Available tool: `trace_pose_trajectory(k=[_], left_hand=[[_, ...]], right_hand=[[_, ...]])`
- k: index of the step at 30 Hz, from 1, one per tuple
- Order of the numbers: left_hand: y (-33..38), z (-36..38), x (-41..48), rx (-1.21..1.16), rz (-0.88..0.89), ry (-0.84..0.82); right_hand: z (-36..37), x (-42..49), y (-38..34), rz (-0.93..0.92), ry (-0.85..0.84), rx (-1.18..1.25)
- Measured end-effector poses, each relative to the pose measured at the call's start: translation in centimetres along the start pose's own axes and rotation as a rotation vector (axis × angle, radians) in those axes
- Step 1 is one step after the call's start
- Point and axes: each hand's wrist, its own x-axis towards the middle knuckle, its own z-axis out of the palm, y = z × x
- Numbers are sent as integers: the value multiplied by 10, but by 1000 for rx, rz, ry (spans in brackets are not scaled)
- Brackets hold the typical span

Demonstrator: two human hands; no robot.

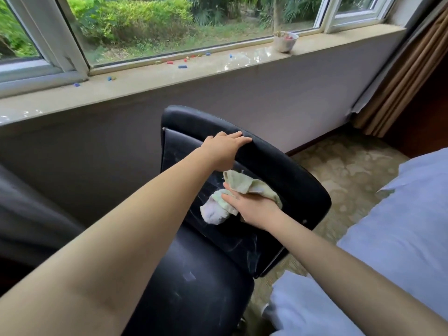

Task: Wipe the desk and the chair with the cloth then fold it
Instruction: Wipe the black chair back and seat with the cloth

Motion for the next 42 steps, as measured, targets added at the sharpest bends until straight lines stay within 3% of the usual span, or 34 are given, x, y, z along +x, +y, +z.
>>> trace_pose_trajectory(k=[2,6,9,12,16,24,29,31,35,38,42], left_hand=[[2,2,-1,-24,-16,26],[2,1,5,-35,-35,52],[5,-3,12,40,-17,95],[15,-8,18,212,-15,149],[16,-14,26,222,-12,178],[11,-8,32,164,-41,99],[10,-13,35,204,-34,93],[10,-12,33,169,-36,83],[15,-8,26,106,-48,79],[17,-4,25,86,-42,82],[18,-3,24,56,-41,85]], right_hand=[[0,-34,11,-23,-17,-134],[19,-114,34,3,188,-236],[31,-127,46,28,154,-199],[22,-110,39,27,118,-144],[1,-60,21,76,13,-4],[-48,43,-29,-56,240,-12],[-57,48,-33,-174,373,-104],[-46,45,-23,-244,334,-87],[-32,16,-6,-126,150,-141],[-22,-31,7,-17,322,-274],[-14,-73,20,104,514,-199]])
